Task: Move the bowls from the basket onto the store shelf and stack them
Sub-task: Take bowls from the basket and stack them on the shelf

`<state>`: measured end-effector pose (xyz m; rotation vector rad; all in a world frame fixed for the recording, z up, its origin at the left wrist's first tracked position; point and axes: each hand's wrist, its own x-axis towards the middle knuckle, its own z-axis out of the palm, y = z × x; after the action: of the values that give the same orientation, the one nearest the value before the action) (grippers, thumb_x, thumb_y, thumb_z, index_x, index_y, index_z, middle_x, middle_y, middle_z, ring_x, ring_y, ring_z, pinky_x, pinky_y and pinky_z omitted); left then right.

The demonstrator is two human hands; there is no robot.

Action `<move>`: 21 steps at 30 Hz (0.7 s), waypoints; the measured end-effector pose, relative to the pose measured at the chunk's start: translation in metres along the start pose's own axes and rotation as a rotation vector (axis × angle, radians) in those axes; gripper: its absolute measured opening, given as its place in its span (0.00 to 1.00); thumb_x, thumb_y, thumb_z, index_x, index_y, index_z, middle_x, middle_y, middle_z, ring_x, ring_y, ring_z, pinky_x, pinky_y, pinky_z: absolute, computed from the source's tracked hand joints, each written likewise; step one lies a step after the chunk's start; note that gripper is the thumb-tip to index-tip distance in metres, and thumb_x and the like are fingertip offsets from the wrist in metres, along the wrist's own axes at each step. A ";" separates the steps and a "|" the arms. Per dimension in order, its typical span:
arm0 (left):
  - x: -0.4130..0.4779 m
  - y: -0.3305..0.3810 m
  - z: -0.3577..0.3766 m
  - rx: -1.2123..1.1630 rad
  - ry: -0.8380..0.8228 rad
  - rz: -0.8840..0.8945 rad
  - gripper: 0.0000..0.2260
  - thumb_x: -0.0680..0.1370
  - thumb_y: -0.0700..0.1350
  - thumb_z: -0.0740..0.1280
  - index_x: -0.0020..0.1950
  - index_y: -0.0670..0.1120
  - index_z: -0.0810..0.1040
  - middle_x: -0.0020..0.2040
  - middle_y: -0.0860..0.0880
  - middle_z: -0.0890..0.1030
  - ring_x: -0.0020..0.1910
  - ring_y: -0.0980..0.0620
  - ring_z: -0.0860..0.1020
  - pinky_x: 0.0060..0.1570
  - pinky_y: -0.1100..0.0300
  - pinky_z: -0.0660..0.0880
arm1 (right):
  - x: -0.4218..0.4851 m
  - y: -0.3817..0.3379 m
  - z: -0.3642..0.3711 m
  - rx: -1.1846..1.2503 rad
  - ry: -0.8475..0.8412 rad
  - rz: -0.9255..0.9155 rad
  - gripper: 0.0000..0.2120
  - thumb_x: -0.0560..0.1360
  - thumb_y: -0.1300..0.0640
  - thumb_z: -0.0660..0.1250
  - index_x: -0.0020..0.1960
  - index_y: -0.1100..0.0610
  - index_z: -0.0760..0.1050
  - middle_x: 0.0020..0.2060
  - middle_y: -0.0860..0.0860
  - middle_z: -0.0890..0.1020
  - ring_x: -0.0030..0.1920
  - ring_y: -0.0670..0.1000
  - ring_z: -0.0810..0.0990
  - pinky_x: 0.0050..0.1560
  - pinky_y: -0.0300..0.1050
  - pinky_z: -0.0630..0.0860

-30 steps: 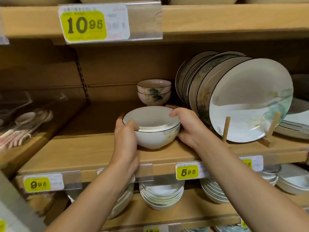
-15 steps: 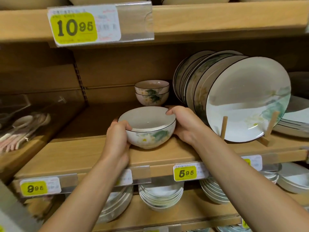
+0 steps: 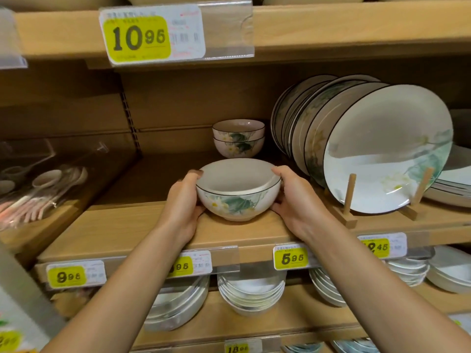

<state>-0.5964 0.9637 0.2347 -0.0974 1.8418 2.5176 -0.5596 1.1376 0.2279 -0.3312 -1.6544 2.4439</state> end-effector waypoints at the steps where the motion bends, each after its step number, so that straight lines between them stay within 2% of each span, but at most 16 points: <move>1: -0.005 -0.004 -0.004 -0.008 0.048 0.066 0.18 0.78 0.47 0.63 0.67 0.45 0.72 0.49 0.49 0.83 0.50 0.52 0.82 0.45 0.57 0.79 | -0.003 0.001 -0.003 0.004 -0.013 -0.014 0.14 0.78 0.53 0.62 0.61 0.55 0.76 0.52 0.53 0.84 0.53 0.51 0.83 0.54 0.49 0.80; 3: -0.016 -0.013 -0.014 -0.023 0.008 0.164 0.24 0.77 0.52 0.65 0.72 0.48 0.66 0.53 0.52 0.81 0.53 0.55 0.81 0.49 0.59 0.77 | -0.010 0.000 -0.009 -0.033 -0.072 -0.033 0.13 0.78 0.54 0.61 0.61 0.55 0.76 0.52 0.52 0.85 0.53 0.49 0.83 0.54 0.48 0.80; 5: -0.028 -0.020 -0.020 0.025 -0.217 0.157 0.25 0.74 0.53 0.66 0.70 0.51 0.69 0.57 0.53 0.82 0.58 0.55 0.80 0.54 0.59 0.75 | -0.017 -0.001 -0.017 -0.113 -0.166 -0.049 0.15 0.78 0.55 0.63 0.63 0.56 0.74 0.56 0.52 0.83 0.56 0.48 0.82 0.59 0.48 0.78; 7: -0.033 -0.021 -0.024 0.076 -0.379 0.133 0.23 0.72 0.49 0.68 0.67 0.54 0.72 0.60 0.55 0.82 0.60 0.57 0.79 0.55 0.60 0.73 | -0.022 -0.002 -0.024 -0.135 -0.270 -0.048 0.27 0.74 0.56 0.70 0.71 0.56 0.68 0.64 0.52 0.78 0.62 0.49 0.79 0.65 0.50 0.74; 8: -0.032 -0.019 -0.026 0.081 -0.422 0.132 0.23 0.71 0.47 0.68 0.66 0.54 0.74 0.60 0.54 0.82 0.60 0.57 0.79 0.55 0.60 0.73 | -0.024 -0.003 -0.026 -0.139 -0.323 -0.052 0.34 0.70 0.57 0.74 0.73 0.55 0.65 0.66 0.50 0.76 0.63 0.49 0.78 0.65 0.50 0.74; 9: -0.030 -0.015 -0.027 0.072 -0.444 0.127 0.22 0.69 0.46 0.69 0.64 0.52 0.76 0.60 0.52 0.82 0.61 0.55 0.79 0.56 0.59 0.73 | -0.025 -0.003 -0.027 -0.164 -0.362 -0.069 0.37 0.67 0.58 0.75 0.73 0.54 0.65 0.66 0.48 0.76 0.62 0.48 0.78 0.63 0.48 0.75; 11: -0.024 -0.008 -0.029 0.055 -0.431 0.098 0.22 0.66 0.44 0.69 0.61 0.47 0.77 0.58 0.49 0.83 0.61 0.50 0.79 0.57 0.55 0.75 | -0.028 -0.005 -0.023 -0.235 -0.370 -0.108 0.36 0.66 0.61 0.75 0.71 0.54 0.68 0.65 0.46 0.78 0.59 0.45 0.81 0.58 0.45 0.78; 14: -0.016 0.003 -0.025 0.087 -0.363 0.100 0.21 0.63 0.40 0.67 0.56 0.47 0.77 0.56 0.48 0.84 0.59 0.48 0.79 0.59 0.53 0.73 | -0.023 -0.011 -0.012 -0.276 -0.299 -0.143 0.37 0.62 0.60 0.77 0.69 0.56 0.69 0.65 0.48 0.77 0.57 0.47 0.81 0.58 0.47 0.79; 16: -0.013 0.010 -0.021 0.107 -0.376 0.119 0.24 0.62 0.39 0.68 0.59 0.49 0.76 0.55 0.48 0.82 0.56 0.48 0.76 0.53 0.55 0.70 | -0.016 -0.018 -0.005 -0.259 -0.268 -0.173 0.32 0.61 0.59 0.79 0.62 0.54 0.73 0.59 0.48 0.81 0.57 0.49 0.82 0.59 0.51 0.79; 18: -0.008 0.021 -0.017 0.145 -0.384 0.154 0.29 0.62 0.40 0.70 0.63 0.48 0.73 0.55 0.48 0.82 0.56 0.50 0.77 0.53 0.55 0.73 | -0.009 -0.028 0.002 -0.250 -0.240 -0.207 0.27 0.63 0.59 0.79 0.60 0.54 0.75 0.55 0.50 0.83 0.56 0.50 0.82 0.58 0.53 0.79; 21: 0.004 0.041 -0.008 0.233 -0.294 0.188 0.28 0.64 0.45 0.76 0.63 0.44 0.74 0.56 0.46 0.82 0.57 0.51 0.80 0.57 0.56 0.77 | 0.004 -0.044 0.012 -0.267 -0.178 -0.245 0.33 0.61 0.55 0.80 0.64 0.59 0.75 0.55 0.53 0.84 0.55 0.50 0.83 0.56 0.51 0.80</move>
<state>-0.6023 0.9431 0.2712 0.4429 2.0782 2.2466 -0.5657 1.1445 0.2731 0.0575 -1.9686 2.1302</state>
